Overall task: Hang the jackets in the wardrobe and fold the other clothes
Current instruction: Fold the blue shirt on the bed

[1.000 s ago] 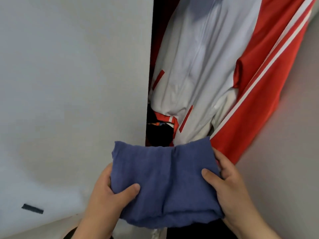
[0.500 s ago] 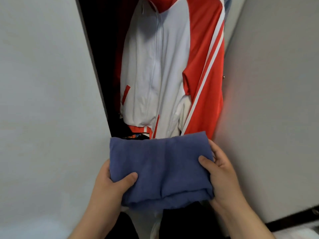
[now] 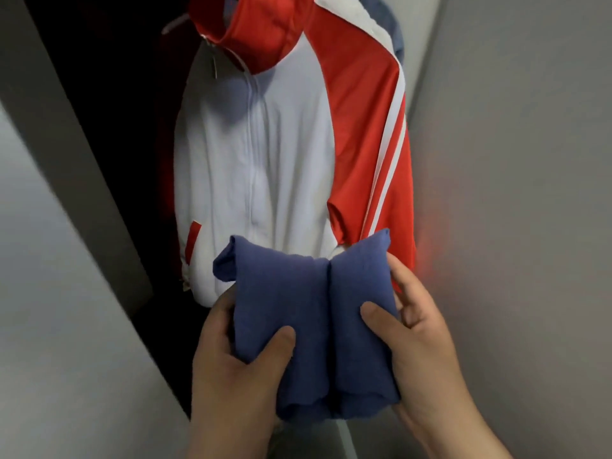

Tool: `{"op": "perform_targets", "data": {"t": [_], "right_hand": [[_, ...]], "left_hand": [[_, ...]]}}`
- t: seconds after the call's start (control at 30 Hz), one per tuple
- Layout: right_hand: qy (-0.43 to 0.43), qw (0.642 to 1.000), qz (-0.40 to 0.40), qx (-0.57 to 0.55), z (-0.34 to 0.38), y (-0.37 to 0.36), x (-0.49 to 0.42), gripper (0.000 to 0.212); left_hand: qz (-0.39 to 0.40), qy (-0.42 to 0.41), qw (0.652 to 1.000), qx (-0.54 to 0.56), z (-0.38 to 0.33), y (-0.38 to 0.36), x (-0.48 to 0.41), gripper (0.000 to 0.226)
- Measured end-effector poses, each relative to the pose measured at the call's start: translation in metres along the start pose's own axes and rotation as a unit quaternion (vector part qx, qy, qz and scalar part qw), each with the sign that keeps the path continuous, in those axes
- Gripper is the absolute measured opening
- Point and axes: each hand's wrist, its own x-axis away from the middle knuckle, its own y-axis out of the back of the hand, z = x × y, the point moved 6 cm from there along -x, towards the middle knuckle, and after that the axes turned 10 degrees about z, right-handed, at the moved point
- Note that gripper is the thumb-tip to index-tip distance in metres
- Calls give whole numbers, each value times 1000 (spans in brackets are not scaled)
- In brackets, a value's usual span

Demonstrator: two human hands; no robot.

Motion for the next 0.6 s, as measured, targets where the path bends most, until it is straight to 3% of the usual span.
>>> {"op": "perform_targets", "data": {"t": [0.23, 0.47, 0.6], "right_hand": [[-93, 994, -50, -19, 40, -31, -34, 62], [-114, 990, -79, 10, 167, -34, -61, 55], [-98, 991, -90, 25, 260, -39, -74, 52]], "left_hand": [[-98, 120, 988, -6, -46, 9, -26, 54], [-40, 174, 984, -1, -161, -20, -60, 54], [-6, 116, 993, 13, -253, -39, -78, 55]]}}
